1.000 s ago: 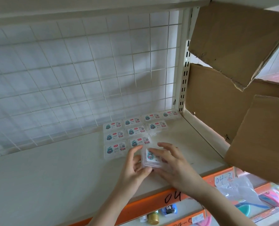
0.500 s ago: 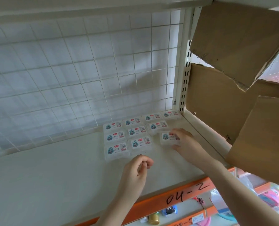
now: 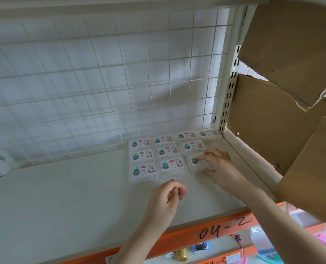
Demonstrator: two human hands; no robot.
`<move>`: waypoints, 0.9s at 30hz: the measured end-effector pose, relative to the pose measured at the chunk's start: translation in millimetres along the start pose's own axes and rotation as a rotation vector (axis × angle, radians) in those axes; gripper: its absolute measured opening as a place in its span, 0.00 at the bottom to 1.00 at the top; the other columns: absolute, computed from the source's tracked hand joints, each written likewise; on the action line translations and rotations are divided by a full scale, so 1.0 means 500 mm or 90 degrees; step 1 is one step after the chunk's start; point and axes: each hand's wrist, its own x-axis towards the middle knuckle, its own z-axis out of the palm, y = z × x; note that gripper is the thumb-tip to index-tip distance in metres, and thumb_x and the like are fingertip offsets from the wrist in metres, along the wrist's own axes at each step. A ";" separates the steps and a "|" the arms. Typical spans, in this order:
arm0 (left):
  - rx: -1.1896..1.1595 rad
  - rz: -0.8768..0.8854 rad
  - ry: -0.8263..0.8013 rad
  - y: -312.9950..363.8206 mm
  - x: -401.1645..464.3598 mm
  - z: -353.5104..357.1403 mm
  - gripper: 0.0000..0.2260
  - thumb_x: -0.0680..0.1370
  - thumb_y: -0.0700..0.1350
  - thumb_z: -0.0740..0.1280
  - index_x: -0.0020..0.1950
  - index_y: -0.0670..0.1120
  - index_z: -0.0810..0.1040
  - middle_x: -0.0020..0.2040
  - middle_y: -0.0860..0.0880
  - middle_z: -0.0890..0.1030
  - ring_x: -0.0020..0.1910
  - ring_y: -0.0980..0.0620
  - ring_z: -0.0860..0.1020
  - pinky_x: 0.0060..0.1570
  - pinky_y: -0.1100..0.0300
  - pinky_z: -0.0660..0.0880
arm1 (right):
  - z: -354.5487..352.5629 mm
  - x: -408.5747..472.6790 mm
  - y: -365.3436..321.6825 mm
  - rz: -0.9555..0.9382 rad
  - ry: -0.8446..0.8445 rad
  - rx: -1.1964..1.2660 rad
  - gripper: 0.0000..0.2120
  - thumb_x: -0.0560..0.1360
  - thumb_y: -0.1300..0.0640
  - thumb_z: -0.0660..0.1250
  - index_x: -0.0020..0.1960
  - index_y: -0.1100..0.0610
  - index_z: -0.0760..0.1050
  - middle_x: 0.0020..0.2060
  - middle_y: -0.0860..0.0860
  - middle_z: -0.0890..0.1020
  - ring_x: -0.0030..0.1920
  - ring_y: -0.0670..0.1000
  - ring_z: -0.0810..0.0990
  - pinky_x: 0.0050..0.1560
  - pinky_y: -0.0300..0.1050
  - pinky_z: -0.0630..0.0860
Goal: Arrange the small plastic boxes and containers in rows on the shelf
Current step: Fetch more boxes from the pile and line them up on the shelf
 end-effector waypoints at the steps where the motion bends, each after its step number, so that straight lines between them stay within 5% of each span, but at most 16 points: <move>1: 0.000 -0.002 -0.001 0.001 0.000 0.000 0.17 0.77 0.31 0.59 0.42 0.52 0.78 0.41 0.56 0.79 0.42 0.57 0.78 0.43 0.71 0.71 | 0.002 0.000 -0.003 0.000 0.001 0.002 0.21 0.73 0.64 0.66 0.63 0.49 0.75 0.64 0.48 0.70 0.62 0.51 0.63 0.59 0.35 0.57; 13: 0.026 -0.003 0.003 0.004 -0.004 -0.004 0.18 0.77 0.31 0.59 0.41 0.55 0.77 0.39 0.56 0.80 0.41 0.57 0.79 0.42 0.69 0.73 | -0.003 -0.001 -0.023 0.008 0.029 -0.023 0.18 0.75 0.59 0.67 0.64 0.52 0.73 0.62 0.48 0.72 0.62 0.50 0.66 0.59 0.37 0.61; 17: 0.048 0.019 0.011 0.004 -0.008 -0.007 0.15 0.77 0.34 0.59 0.43 0.53 0.77 0.41 0.57 0.80 0.43 0.59 0.79 0.44 0.68 0.74 | -0.015 -0.012 -0.065 0.012 0.092 -0.001 0.14 0.76 0.55 0.66 0.61 0.52 0.74 0.58 0.48 0.75 0.59 0.51 0.71 0.53 0.46 0.73; 22: 0.109 0.042 0.010 -0.002 -0.026 -0.051 0.10 0.77 0.40 0.60 0.49 0.50 0.79 0.45 0.61 0.79 0.46 0.62 0.78 0.46 0.66 0.75 | -0.008 -0.004 -0.140 -0.037 0.166 -0.022 0.10 0.76 0.58 0.66 0.57 0.56 0.77 0.53 0.52 0.80 0.54 0.56 0.76 0.47 0.50 0.76; 27: 0.175 0.012 0.074 -0.038 -0.077 -0.171 0.11 0.78 0.38 0.61 0.48 0.51 0.80 0.43 0.66 0.78 0.45 0.64 0.78 0.46 0.72 0.72 | 0.040 0.032 -0.222 -0.061 0.088 0.013 0.07 0.77 0.57 0.63 0.53 0.53 0.78 0.47 0.48 0.81 0.43 0.50 0.80 0.42 0.52 0.79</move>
